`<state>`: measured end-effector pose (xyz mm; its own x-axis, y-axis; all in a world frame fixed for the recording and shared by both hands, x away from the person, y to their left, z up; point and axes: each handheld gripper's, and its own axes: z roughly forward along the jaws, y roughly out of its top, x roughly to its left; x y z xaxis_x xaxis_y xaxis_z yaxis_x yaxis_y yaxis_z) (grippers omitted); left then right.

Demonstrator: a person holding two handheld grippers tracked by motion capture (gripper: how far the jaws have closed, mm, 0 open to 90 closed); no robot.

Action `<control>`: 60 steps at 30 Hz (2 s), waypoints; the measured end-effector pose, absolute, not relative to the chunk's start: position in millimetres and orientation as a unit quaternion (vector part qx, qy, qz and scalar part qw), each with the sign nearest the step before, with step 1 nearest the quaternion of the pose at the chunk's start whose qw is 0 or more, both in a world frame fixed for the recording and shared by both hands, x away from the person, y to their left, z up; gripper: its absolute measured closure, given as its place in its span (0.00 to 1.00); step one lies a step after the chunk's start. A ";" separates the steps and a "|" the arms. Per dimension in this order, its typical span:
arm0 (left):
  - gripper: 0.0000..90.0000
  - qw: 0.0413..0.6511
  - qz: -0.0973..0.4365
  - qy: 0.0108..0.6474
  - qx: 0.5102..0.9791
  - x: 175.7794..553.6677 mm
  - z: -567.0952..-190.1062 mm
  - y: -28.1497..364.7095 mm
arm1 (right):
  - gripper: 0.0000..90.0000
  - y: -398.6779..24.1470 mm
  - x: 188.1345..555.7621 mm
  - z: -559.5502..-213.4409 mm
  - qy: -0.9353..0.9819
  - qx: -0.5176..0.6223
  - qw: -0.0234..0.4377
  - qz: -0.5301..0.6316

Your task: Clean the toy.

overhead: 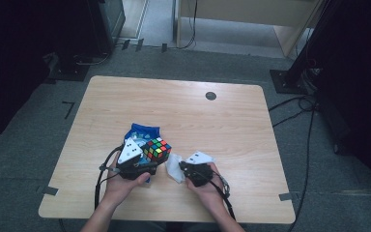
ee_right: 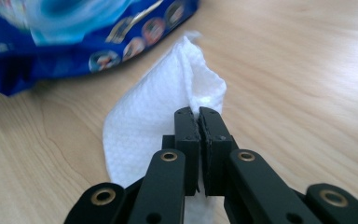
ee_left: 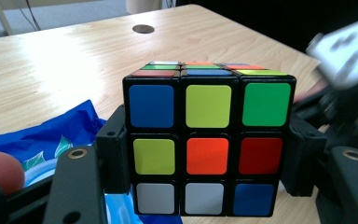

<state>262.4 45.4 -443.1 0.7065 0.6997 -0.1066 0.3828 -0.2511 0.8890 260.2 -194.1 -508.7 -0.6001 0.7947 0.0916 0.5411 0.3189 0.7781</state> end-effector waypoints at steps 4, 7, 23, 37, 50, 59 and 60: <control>0.38 0.499 0.157 0.348 0.778 262.1 -445.5 42.7 | 0.99 -220.9 256.8 -488.2 0.772 0.427 0.160 0.443; 0.38 0.492 0.161 0.346 0.783 261.0 -449.7 38.9 | 0.99 -233.6 253.3 -469.3 0.759 0.424 0.172 0.464; 0.38 0.473 0.174 0.256 0.825 236.5 -460.6 -1.9 | 0.97 -207.7 215.5 -416.4 0.761 0.314 0.193 0.534; 0.38 0.494 0.173 0.237 0.818 228.0 -449.4 -3.3 | 0.96 -210.8 223.9 -434.7 0.756 0.345 0.252 0.496; 0.38 0.481 0.184 0.261 0.817 235.2 -453.1 2.8 | 0.98 -206.4 216.6 -428.6 0.763 0.314 0.225 0.518; 0.38 0.487 0.176 0.245 0.820 228.8 -453.0 -4.6 | 0.98 -201.7 214.8 -427.0 0.759 0.307 0.219 0.530; 0.38 0.489 0.175 0.246 0.819 228.8 -452.8 -4.4 | 0.98 -203.8 216.5 -428.4 0.758 0.316 0.218 0.528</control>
